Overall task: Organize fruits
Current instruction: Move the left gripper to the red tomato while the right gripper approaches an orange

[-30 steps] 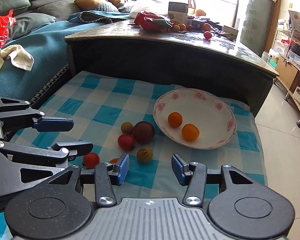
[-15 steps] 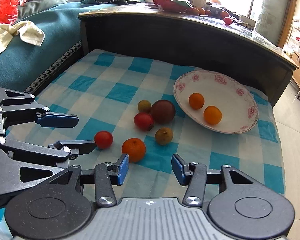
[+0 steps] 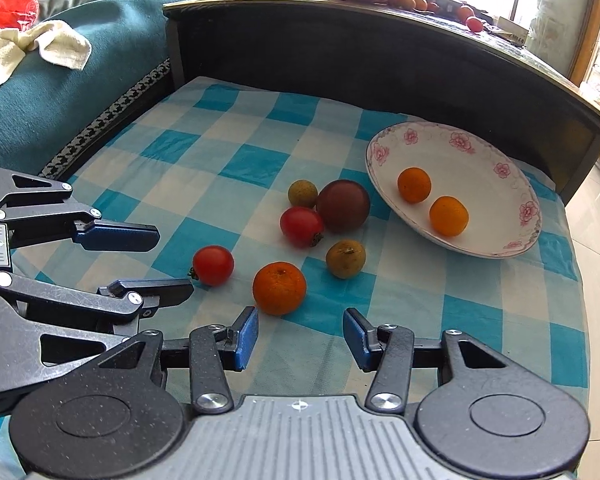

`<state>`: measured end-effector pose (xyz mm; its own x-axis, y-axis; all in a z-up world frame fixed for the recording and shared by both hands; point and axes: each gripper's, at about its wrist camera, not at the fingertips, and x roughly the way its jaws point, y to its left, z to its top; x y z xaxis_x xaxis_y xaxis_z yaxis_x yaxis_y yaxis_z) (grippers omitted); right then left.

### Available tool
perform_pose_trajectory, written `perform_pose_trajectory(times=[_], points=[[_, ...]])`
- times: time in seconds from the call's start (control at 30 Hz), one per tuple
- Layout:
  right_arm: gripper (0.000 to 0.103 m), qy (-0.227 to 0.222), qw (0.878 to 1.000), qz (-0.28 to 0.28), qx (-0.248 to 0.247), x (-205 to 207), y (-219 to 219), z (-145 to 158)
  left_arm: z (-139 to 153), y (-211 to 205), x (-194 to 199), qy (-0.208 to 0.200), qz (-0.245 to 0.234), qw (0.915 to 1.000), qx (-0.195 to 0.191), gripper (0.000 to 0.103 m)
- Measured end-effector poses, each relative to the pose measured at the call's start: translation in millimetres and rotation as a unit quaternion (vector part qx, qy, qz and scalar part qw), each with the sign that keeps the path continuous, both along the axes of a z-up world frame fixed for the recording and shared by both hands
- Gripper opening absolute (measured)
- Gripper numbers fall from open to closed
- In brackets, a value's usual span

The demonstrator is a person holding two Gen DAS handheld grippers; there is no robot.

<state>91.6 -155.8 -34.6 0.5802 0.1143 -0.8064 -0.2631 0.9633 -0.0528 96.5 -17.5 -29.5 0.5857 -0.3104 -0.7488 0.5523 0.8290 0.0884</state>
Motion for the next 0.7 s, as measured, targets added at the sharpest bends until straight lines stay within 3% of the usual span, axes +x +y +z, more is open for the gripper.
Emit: perform_pose_trajectory(times=[0.7], points=[[0.042,0.02,0.999,0.018,0.027,6.1,-10.5,-8.2,-13.2,5.0,-6.4,-0.005,-0.036,0.9992,0.017,0.047]])
